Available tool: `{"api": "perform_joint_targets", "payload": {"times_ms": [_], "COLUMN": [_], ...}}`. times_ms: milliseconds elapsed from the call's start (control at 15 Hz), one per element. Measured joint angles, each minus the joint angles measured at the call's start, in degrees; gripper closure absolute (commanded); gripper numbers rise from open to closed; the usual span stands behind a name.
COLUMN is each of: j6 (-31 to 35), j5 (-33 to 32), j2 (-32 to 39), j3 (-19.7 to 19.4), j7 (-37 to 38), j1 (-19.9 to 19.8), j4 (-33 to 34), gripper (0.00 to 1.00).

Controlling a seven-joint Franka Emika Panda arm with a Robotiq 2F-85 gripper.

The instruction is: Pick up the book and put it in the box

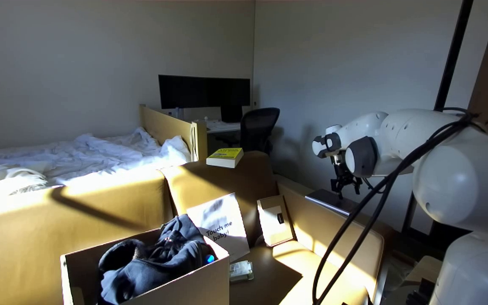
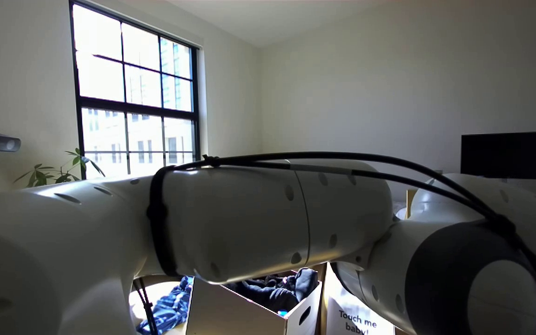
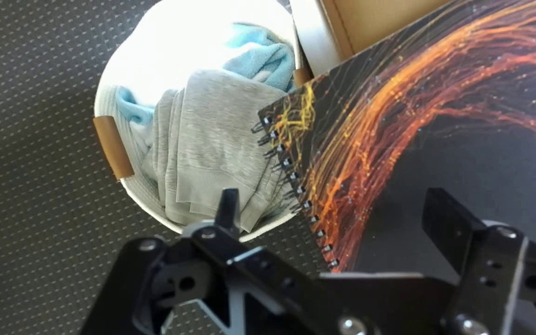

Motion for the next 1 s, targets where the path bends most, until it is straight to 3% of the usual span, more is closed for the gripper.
{"api": "perform_joint_targets", "payload": {"times_ms": [1000], "j6": [0.1], "j5": [0.0], "j2": [0.0], "j3": [2.2], "j7": [-10.3], "j1": [-0.5], "j4": [-0.8], "gripper": [0.0]}}
